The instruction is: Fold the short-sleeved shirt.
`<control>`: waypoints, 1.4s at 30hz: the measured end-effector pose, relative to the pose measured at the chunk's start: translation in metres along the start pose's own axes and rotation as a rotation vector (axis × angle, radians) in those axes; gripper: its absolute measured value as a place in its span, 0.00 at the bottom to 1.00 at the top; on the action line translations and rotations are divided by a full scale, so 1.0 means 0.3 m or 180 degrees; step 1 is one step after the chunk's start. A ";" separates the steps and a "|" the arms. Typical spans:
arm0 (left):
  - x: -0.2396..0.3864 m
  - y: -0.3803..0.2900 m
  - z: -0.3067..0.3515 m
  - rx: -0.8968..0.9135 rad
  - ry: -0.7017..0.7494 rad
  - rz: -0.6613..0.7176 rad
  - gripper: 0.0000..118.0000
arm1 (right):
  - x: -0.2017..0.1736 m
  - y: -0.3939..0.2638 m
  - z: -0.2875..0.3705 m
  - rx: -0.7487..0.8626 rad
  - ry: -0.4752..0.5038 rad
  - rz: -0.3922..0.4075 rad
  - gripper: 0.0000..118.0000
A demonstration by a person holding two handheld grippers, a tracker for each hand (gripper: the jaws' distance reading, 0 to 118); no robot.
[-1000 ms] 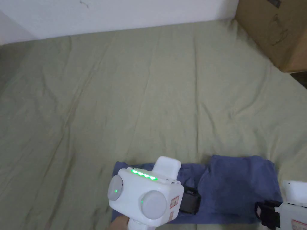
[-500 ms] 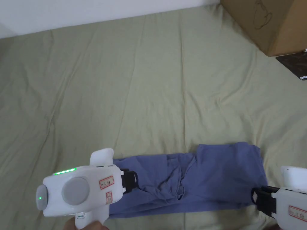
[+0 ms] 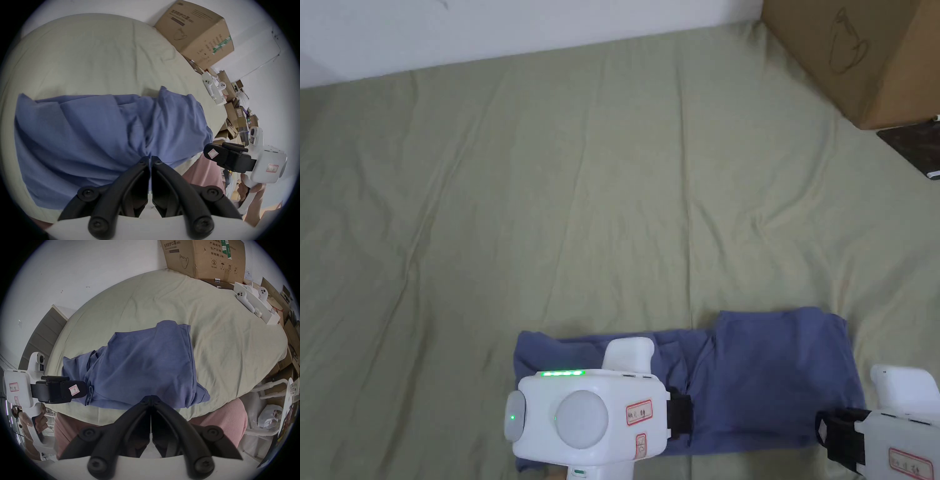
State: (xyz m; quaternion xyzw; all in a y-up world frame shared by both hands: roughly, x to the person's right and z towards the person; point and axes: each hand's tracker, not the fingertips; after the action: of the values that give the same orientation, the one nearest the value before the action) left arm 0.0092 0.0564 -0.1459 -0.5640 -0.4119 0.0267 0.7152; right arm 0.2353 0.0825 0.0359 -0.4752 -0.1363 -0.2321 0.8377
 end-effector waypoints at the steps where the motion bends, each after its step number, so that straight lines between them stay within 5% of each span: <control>1: -0.009 -0.002 0.010 0.0025 -0.0075 0.0005 0.02 | -0.001 0.000 0.007 0.0007 -0.0004 -0.0004 0.00; 9: -0.375 -0.064 0.293 0.0662 -0.0482 0.0955 0.03 | -0.054 0.021 0.036 0.0069 -0.0036 0.0113 0.00; 11: -0.467 -0.106 0.370 0.0750 -0.0455 0.1171 0.20 | -0.074 0.030 0.028 0.0068 -0.0017 0.0144 0.00; 13: -0.559 -0.141 0.408 0.0751 -0.0290 0.1269 0.58 | -0.105 0.035 0.018 0.0056 0.0000 0.0180 0.00; 14: -0.602 -0.157 0.409 0.0724 -0.0321 0.1287 0.58 | -0.119 0.038 0.012 0.0049 0.0011 0.0201 0.00; 17: -0.689 -0.183 0.380 0.0553 -0.0414 0.1491 0.87 | -0.164 0.044 -0.002 0.0011 0.0057 0.0262 0.00; 24: -0.734 -0.168 0.224 0.0751 -0.1475 0.1990 0.86 | -0.233 0.055 -0.035 -0.0078 0.0103 0.0426 0.00; 25: -0.740 -0.166 0.201 0.0740 -0.1639 0.2074 0.71 | -0.239 0.057 -0.040 -0.0093 0.0102 0.0435 0.00; 26: -0.697 -0.161 0.206 0.0703 -0.1677 0.2122 0.39 | -0.245 0.058 -0.043 -0.0108 0.0102 0.0450 0.00; 27: -0.685 -0.155 0.191 0.0547 -0.1240 0.2108 0.10 | -0.250 0.060 -0.043 -0.0116 0.0100 0.0466 0.00; 28: -0.672 -0.157 0.179 0.0473 -0.0992 0.2027 0.10 | -0.245 0.061 -0.046 -0.0119 0.0096 0.0478 0.00; 30: -0.734 -0.172 0.189 0.0642 -0.1390 0.2003 0.10 | -0.246 0.067 -0.049 -0.0134 0.0100 0.0500 0.00; 36: -0.790 -0.204 0.352 0.0773 -0.1264 0.1889 0.10 | -0.250 0.085 -0.060 -0.0152 0.0045 0.0559 0.00; 42: -1.016 -0.345 0.629 0.1110 -0.0625 0.2126 0.10 | -0.266 0.092 -0.064 -0.0127 0.0155 0.0529 0.00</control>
State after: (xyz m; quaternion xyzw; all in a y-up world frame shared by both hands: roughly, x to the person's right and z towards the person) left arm -0.3528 0.0136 -0.2260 -0.5318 -0.2614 0.3816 0.7094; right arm 0.1815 0.0988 -0.0302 -0.4956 -0.0714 -0.1759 0.8475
